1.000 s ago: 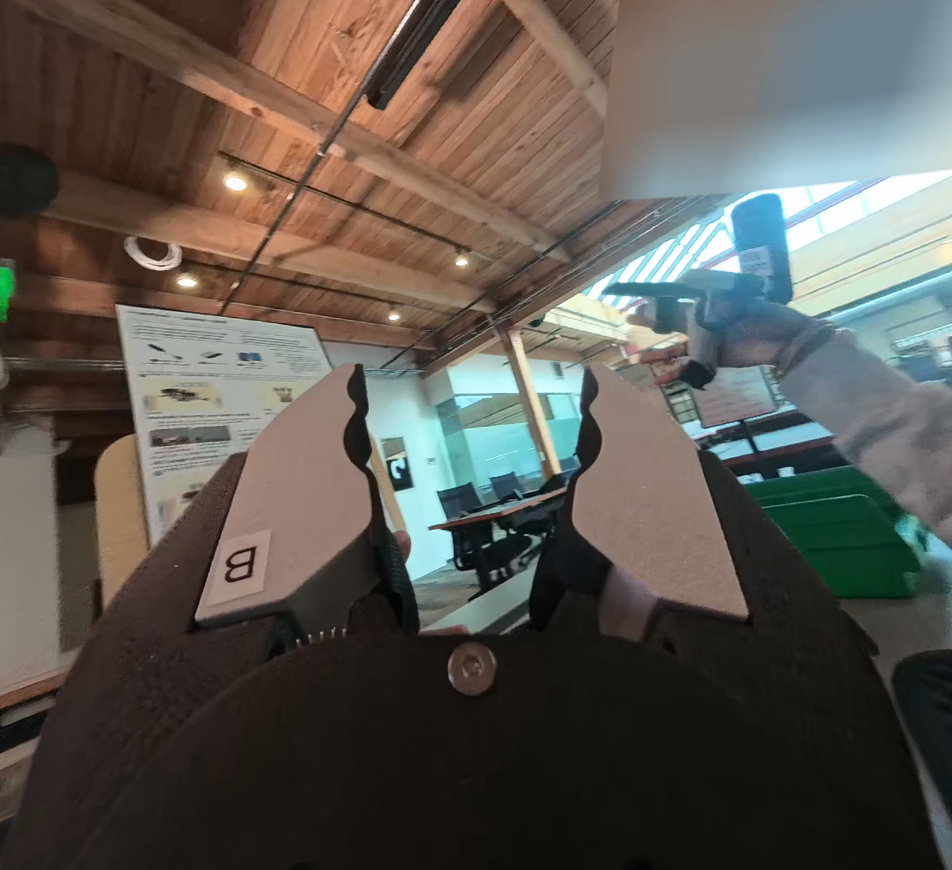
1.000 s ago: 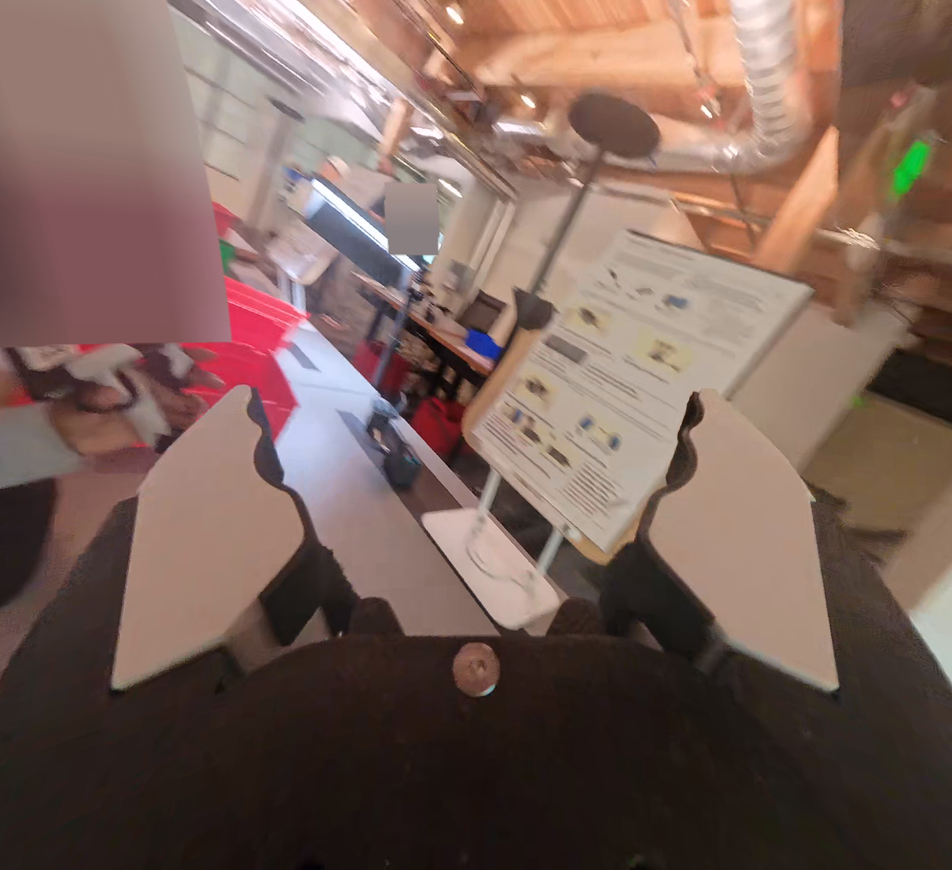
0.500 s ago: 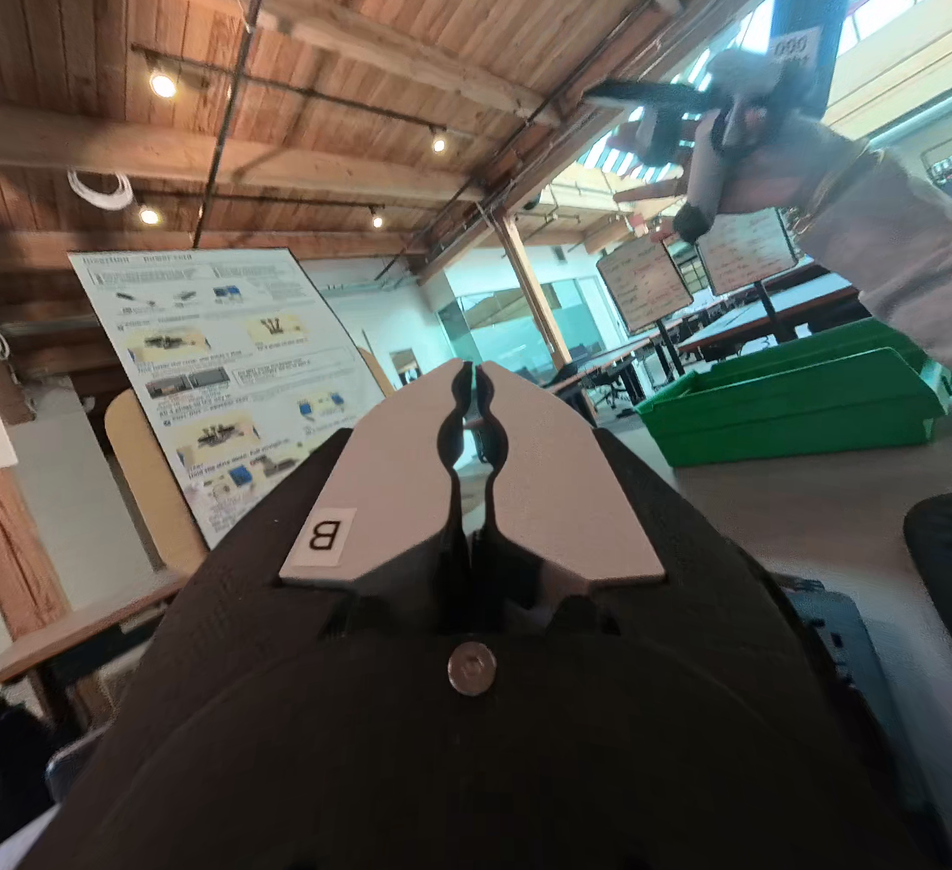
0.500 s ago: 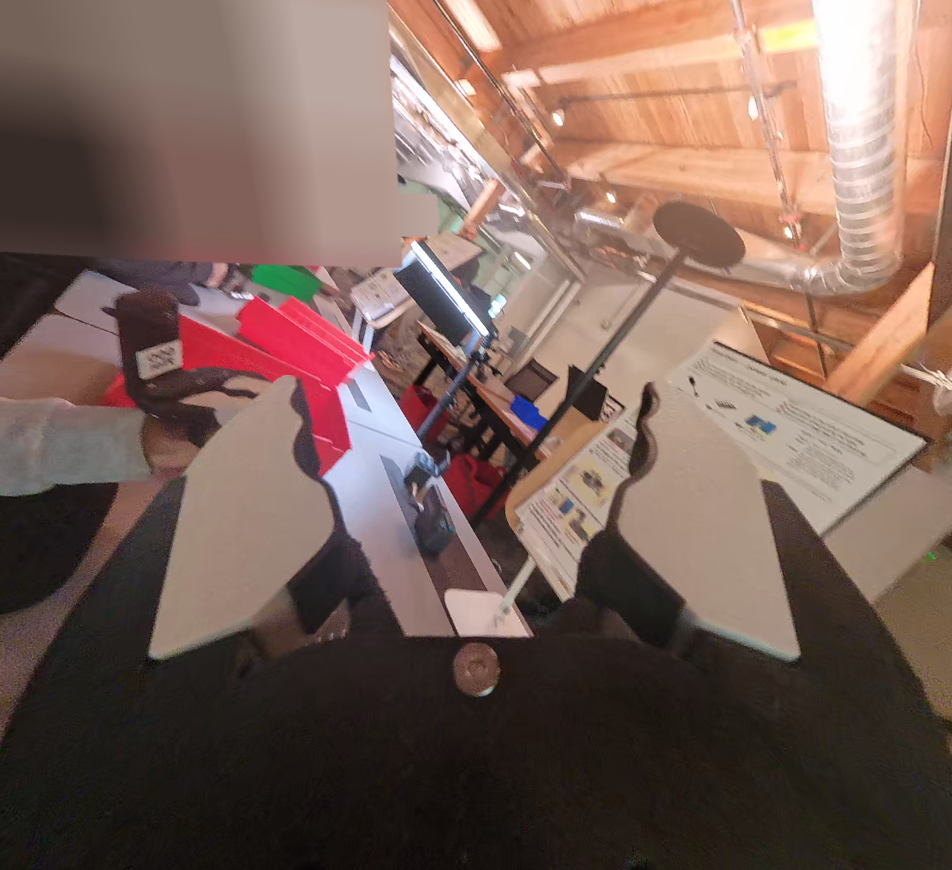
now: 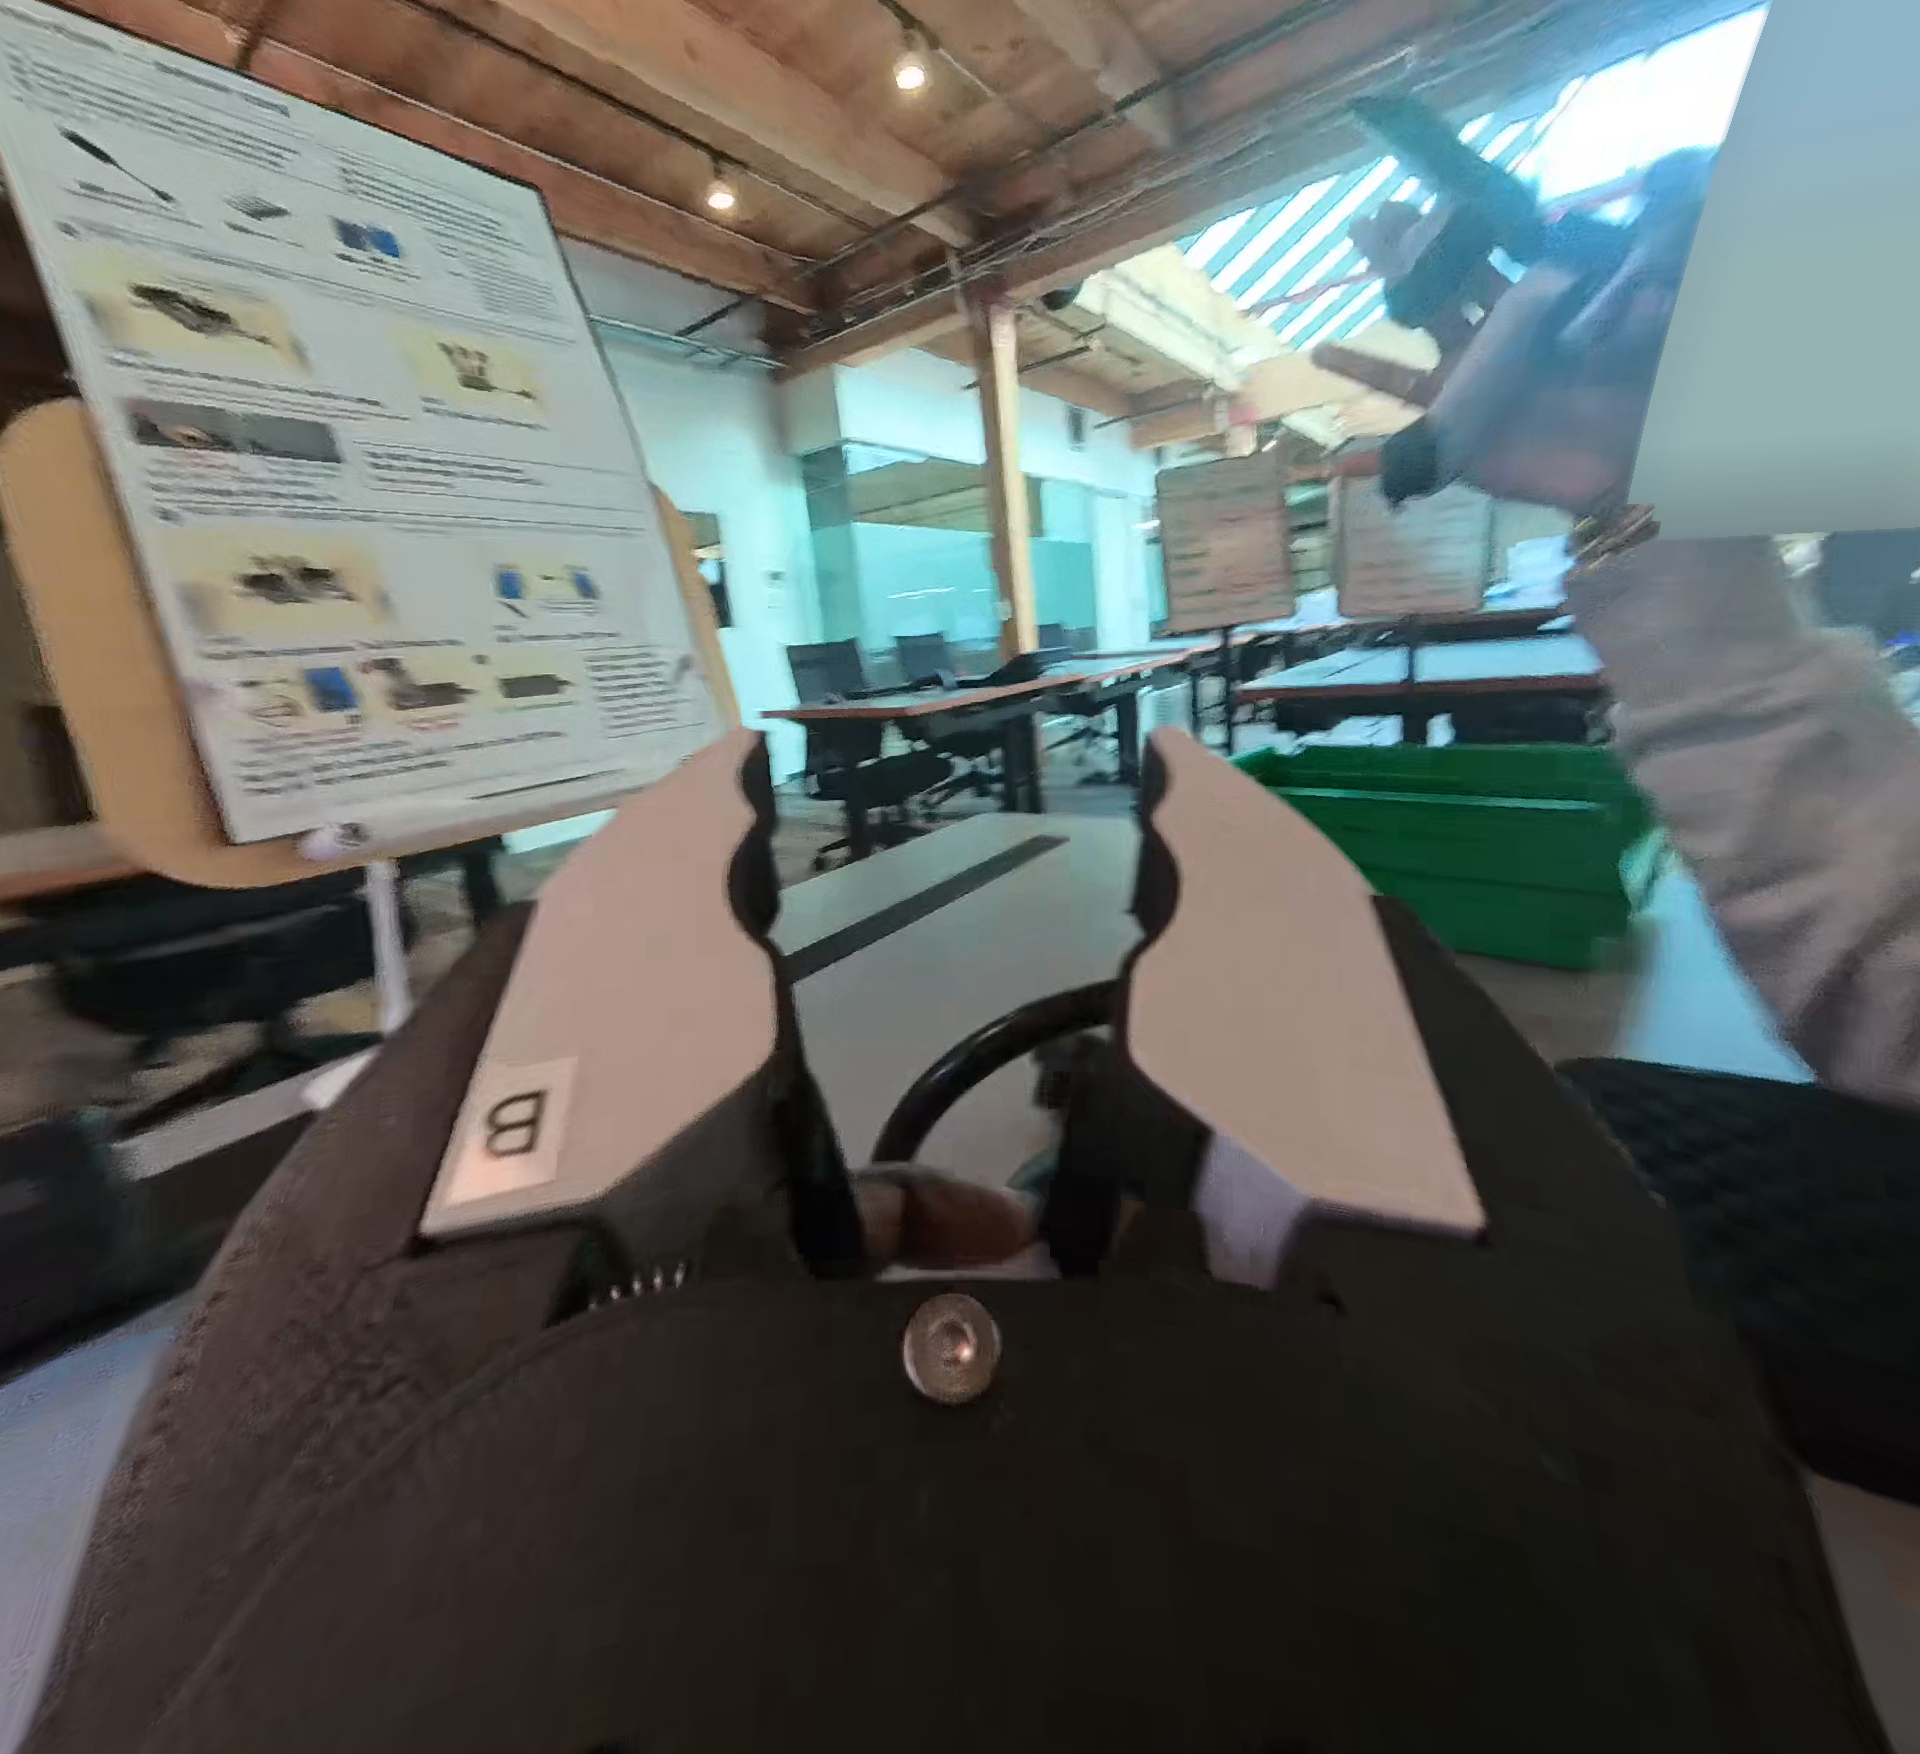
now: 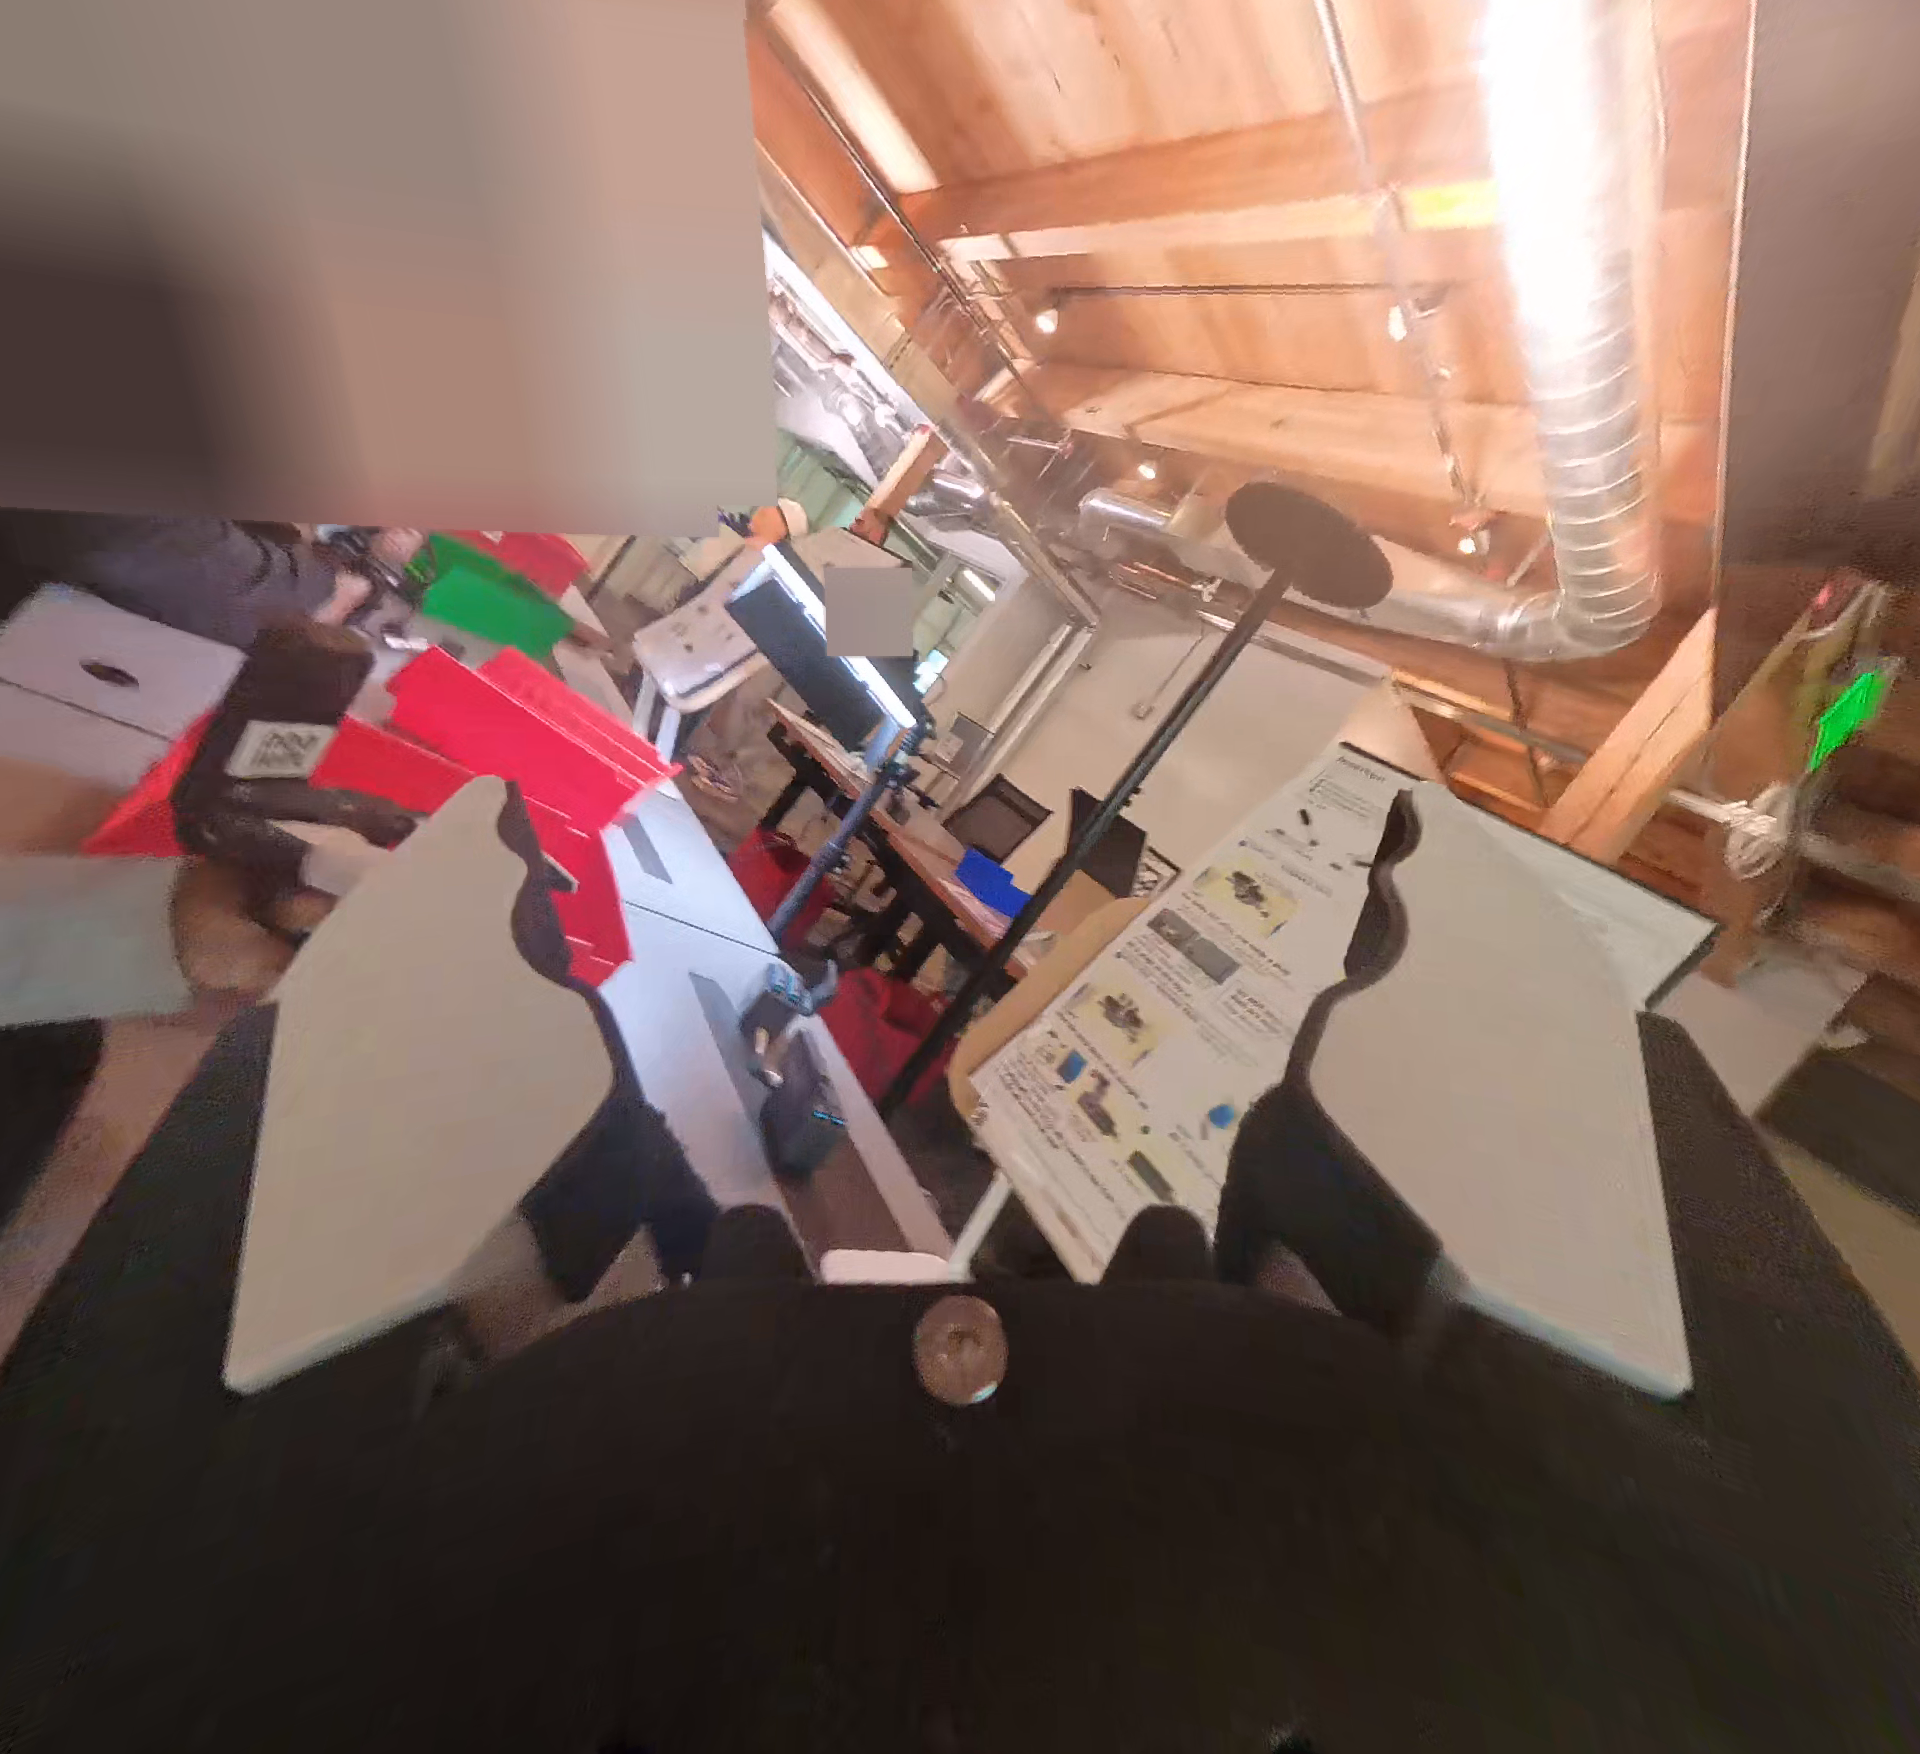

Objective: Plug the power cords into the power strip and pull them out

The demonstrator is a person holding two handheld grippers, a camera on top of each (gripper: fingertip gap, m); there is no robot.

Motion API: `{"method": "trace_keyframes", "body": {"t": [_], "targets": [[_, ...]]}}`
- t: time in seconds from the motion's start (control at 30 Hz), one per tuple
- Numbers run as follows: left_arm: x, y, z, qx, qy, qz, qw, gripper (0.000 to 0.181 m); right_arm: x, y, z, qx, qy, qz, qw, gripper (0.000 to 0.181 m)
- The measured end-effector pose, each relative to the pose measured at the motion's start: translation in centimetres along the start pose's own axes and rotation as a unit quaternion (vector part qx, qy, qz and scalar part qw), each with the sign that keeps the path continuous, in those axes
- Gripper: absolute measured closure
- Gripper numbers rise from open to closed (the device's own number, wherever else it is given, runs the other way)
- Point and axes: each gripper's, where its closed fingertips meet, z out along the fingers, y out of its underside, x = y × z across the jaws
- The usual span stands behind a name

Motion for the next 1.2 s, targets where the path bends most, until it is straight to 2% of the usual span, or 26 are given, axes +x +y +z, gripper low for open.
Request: {"method": "trace_keyframes", "body": {"t": [0.07, 0.13, 0.23, 0.27, 0.33, 0.37, 0.5, 0.53, 0.57, 0.73, 0.8, 0.87, 0.93, 0.97, 1.0, 1.13, 1.2], "targets": [[0.4, -0.5, 0.2, 0.021, 0.016, -0.03, 0.999, 0.086, 0.2, -0.3, 0.2, 0.004, 0.016, -0.019, 1.0, 0.036], [0.6, -0.6, 0.3, 0.024, 0.019, -0.029, 0.999, 0.071, 0.3, -0.7, 0.1, 0.011, 0.019, -0.003, 1.0, 0.035], [-0.1, -0.7, 0.4, 0.047, -0.024, 0.026, 0.998, 0.069, 1.0, 0.0, -0.1, -0.008, 0.033, -0.007, 0.999, 0.036], [-0.6, -0.9, 0.2, 0.06, -0.049, 0.047, 0.996, 0.077, 1.5, 0.3, -0.3, -0.016, 0.046, -0.014, 0.999, 0.035], [-1.6, -0.8, -0.2, 0.064, -0.089, 0.084, 0.99, 0.11, 2.6, 0.4, -0.7, -0.025, 0.08, -0.026, 0.996, 0.035], [-1.7, -0.4, -0.2, 0.051, -0.091, 0.087, 0.991, 0.121, 3.0, 0.3, -0.8, -0.022, 0.091, -0.031, 0.995, 0.036], [-0.4, 2.1, 0.3, -0.043, -0.029, 0.036, 0.998, 0.158, 3.0, -0.7, -1.0, 0.003, 0.097, -0.03, 0.995, 0.039], [0.1, 2.4, 0.4, -0.054, -0.007, 0.029, 0.998, 0.175, 3.0, -0.9, -1.0, 0.009, 0.098, -0.034, 0.995, 0.04], [0.4, 2.5, 0.4, -0.059, 0.004, 0.02, 0.998, 0.181, 3.0, -1.1, -1.0, 0.013, 0.099, -0.037, 0.994, 0.041], [1.5, 2.9, 0.6, -0.066, 0.046, 0.001, 0.997, 0.181, 3.0, -1.6, -1.0, 0.026, 0.106, -0.05, 0.993, 0.054], [2.0, 3.4, 0.7, -0.08, 0.066, -0.018, 0.994, 0.178, 3.0, -1.9, -1.1, 0.034, 0.108, -0.052, 0.992, 0.066], [2.2, 4.0, 0.7, -0.095, 0.075, -0.032, 0.992, 0.166, 2.6, -2.1, -1.3, 0.038, 0.099, -0.053, 0.993, 0.091], [2.7, 4.5, 0.6, -0.11, 0.095, -0.054, 0.988, 0.156, 1.7, -2.3, -1.5, 0.039, 0.076, -0.054, 0.995, 0.127], [2.9, 4.9, 0.5, -0.122, 0.105, -0.065, 0.985, 0.151, 1.2, -2.2, -1.6, 0.031, 0.063, -0.052, 0.996, 0.157], [3.3, 5.4, 0.4, -0.138, 0.118, -0.075, 0.98, 0.146, 1.0, -1.9, -1.6, 0.015, 0.054, -0.039, 0.998, 0.179], [3.8, 5.8, -0.2, -0.16, 0.142, -0.093, 0.972, 0.133, -0.3, -0.7, -1.2, -0.034, -0.006, 0.035, 0.999, 0.179], [3.9, 5.8, -0.4, -0.163, 0.148, -0.089, 0.971, 0.128, -0.9, 0.3, -0.8, -0.056, -0.034, 0.066, 0.996, 0.174]]}}
